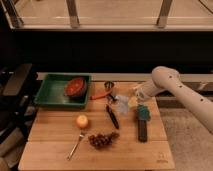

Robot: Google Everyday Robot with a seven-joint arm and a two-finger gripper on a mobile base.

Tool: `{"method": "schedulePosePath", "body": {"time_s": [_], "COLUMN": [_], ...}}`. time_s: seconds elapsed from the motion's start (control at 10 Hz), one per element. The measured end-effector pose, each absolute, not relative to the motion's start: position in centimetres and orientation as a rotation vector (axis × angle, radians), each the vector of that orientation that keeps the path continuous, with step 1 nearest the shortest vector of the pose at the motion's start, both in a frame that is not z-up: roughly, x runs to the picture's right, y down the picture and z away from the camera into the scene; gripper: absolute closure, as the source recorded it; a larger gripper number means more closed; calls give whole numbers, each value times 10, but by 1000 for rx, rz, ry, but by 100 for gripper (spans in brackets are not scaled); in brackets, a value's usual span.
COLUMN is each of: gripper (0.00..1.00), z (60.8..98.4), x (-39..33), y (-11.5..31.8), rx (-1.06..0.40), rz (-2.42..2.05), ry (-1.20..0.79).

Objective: Place towel in metal cup

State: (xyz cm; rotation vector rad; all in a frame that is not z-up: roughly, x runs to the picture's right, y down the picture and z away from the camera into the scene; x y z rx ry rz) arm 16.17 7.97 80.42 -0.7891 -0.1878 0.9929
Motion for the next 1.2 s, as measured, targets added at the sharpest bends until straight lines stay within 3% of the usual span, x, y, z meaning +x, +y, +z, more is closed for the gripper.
{"method": "schedulePosePath", "body": {"time_s": [0.5, 1.2], "gripper": [100, 100], "z": [806, 845], "x": [174, 239], "y": [67, -21], "rx": [-729, -549], "rz": [1028, 1147], "ry": [-174, -149]}}
